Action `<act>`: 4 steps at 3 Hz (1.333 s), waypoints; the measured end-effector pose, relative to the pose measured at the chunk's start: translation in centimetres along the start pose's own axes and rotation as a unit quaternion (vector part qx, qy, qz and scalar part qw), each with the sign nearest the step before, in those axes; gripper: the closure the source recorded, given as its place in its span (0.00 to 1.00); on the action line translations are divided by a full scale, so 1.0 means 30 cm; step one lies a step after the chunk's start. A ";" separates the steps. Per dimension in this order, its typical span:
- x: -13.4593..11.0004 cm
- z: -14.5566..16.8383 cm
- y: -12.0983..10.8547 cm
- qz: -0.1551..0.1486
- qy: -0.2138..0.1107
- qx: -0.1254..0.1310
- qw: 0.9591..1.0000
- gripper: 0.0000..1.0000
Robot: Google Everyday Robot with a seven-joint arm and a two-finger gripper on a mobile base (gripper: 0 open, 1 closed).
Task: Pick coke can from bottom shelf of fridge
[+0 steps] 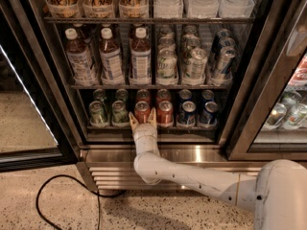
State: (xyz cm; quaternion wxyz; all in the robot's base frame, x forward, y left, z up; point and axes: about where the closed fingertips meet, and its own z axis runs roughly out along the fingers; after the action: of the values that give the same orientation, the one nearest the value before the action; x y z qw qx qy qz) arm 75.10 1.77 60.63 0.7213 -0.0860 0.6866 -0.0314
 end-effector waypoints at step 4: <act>0.037 0.075 0.007 0.011 0.017 -0.015 1.000 0.74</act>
Offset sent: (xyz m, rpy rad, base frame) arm 0.0334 0.0058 -0.0125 0.0052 0.0723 0.0236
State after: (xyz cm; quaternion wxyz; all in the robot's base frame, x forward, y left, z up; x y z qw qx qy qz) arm 77.38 1.98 59.60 0.7082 -0.0888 0.7003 -0.0140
